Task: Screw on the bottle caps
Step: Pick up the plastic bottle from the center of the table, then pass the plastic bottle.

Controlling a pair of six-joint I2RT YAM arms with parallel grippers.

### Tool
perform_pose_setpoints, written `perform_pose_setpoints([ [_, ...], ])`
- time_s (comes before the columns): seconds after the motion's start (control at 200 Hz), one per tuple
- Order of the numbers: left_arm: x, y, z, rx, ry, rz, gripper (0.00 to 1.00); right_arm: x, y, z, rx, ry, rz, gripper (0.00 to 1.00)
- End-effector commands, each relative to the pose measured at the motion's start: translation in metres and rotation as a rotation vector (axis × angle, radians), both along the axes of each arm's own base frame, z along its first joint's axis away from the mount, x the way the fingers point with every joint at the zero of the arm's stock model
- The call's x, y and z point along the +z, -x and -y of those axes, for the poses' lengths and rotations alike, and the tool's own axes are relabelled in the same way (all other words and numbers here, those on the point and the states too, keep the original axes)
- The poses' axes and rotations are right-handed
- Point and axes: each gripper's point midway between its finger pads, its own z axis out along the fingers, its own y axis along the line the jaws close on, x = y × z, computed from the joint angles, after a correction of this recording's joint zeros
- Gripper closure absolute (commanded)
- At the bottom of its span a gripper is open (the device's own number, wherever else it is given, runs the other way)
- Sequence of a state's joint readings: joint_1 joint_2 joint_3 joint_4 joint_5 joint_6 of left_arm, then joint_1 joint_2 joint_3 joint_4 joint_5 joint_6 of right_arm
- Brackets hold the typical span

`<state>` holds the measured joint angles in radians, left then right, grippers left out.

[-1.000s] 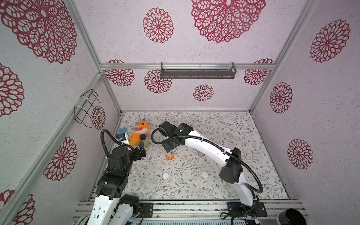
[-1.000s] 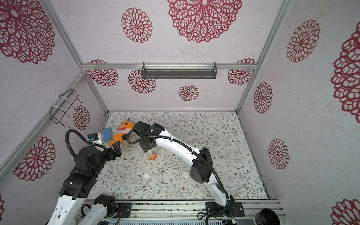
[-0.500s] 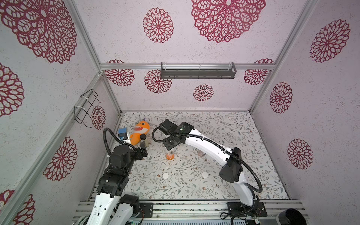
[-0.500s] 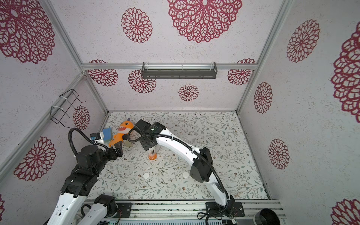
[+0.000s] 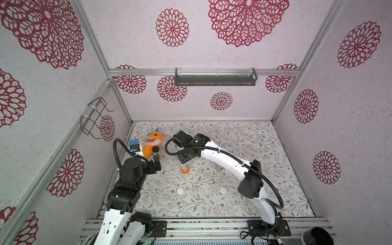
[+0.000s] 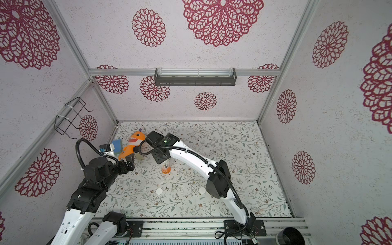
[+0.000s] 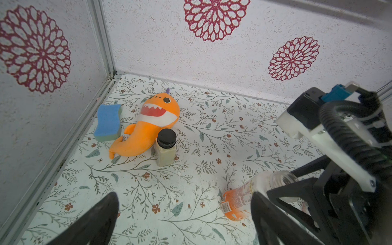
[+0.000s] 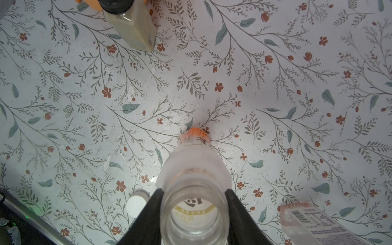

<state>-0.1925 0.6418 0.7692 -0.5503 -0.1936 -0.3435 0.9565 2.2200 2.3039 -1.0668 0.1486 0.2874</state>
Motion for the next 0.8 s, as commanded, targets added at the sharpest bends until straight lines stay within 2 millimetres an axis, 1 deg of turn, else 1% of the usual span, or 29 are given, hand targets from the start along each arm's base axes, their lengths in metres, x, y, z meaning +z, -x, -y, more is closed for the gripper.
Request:
perform_pose_setpoints([
  [0.0,0.002,-0.003,0.005,-0.021,-0.001,0.017,0.01,0.015,-0.005,0.003,-0.014,-0.019,0.025,0.56],
  [0.225,0.003,-0.003,0.007,-0.034,0.005,0.022,0.01,0.025,-0.003,0.005,-0.019,-0.049,0.032,0.59],
  [0.31,0.008,-0.002,0.015,-0.078,0.017,0.046,0.01,0.036,0.000,0.009,-0.020,-0.069,0.042,0.61],
  [0.365,0.012,0.000,0.021,-0.111,0.023,0.070,0.01,0.047,0.004,0.014,-0.022,-0.088,0.057,0.61],
  [0.53,0.029,0.012,0.051,-0.279,0.037,0.203,0.01,0.086,0.023,0.037,-0.017,-0.187,0.110,0.62],
  [0.575,0.036,0.018,0.059,-0.331,0.033,0.245,0.01,0.099,0.030,0.044,-0.013,-0.221,0.124,0.61],
  [0.676,0.049,0.030,0.080,-0.464,-0.004,0.310,0.01,0.119,0.048,0.062,0.003,-0.272,0.139,0.61],
  [0.741,0.053,0.039,0.098,-0.574,-0.047,0.323,0.01,0.129,0.059,0.074,0.008,-0.303,0.151,0.61],
  [0.796,0.050,0.049,0.117,-0.694,-0.079,0.327,0.01,0.140,0.067,0.084,0.016,-0.332,0.167,0.60],
])
